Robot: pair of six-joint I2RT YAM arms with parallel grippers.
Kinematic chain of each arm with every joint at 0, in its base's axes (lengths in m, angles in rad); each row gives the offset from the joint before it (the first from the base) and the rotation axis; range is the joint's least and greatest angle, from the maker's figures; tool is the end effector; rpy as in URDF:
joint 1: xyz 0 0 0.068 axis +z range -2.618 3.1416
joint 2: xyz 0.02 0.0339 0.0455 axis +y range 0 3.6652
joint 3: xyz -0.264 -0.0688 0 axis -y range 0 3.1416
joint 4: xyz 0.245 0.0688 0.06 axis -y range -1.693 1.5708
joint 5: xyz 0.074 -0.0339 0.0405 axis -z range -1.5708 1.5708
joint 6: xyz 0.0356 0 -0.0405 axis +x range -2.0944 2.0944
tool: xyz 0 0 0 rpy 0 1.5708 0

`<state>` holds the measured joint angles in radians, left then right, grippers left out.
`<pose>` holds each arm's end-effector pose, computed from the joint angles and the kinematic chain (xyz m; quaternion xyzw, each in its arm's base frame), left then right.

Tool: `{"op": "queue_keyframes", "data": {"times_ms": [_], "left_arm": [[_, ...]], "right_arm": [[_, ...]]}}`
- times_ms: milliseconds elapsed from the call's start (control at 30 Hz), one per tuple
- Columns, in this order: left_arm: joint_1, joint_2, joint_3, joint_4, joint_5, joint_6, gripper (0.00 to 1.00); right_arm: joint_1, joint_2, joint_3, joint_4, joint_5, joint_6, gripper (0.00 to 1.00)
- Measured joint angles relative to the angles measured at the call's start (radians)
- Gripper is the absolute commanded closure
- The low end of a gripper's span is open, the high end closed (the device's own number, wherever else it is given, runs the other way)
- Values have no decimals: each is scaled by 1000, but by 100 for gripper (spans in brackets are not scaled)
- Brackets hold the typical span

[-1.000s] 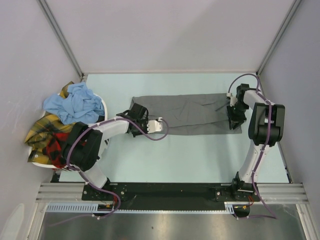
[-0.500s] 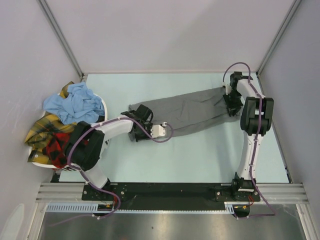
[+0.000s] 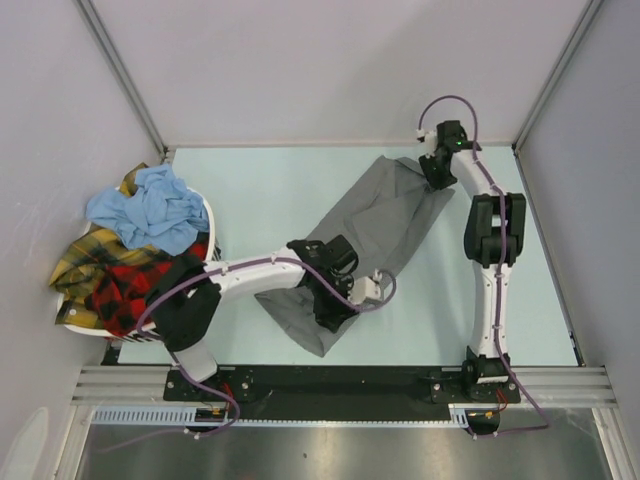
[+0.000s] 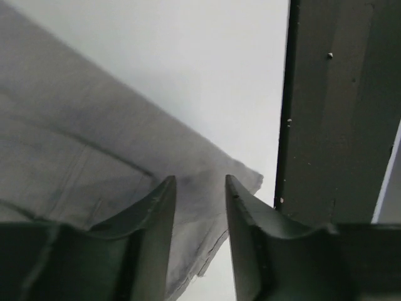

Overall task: Fold and stack the long sleeve shirts
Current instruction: Fold the shirt

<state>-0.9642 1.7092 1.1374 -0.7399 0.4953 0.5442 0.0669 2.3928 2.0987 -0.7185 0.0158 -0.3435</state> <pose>0.1696 -0.2741 0.1910 0.6813 0.6790 -0.2638 0.0718 0.5222 0.0344 0.1867 -0.1937 0.9416 -0.0455 0.2718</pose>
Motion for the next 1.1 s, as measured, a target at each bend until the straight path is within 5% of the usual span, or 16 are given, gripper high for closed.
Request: {"op": "queue_keyframes", "data": {"times_ms": [433,600,867,1000,1100], "left_arm": [[597,19,148,-13,-22,-159,54],[657,88,146,-13,-57,-188,55],[681,137,82,0,-73,-237,53],[681,138,42,16,-66,-269,76],[681,146,26,35,-49,-283,92]], "right_arm": [[-219,-308,-321,-43,-383,270,60],[-195,-213,-451,-54,-480,360,60],[-192,-169,-420,-12,-564,441,67],[-200,-142,-406,2,-599,466,97],[-200,-106,-364,-13,-618,486,100]]}}
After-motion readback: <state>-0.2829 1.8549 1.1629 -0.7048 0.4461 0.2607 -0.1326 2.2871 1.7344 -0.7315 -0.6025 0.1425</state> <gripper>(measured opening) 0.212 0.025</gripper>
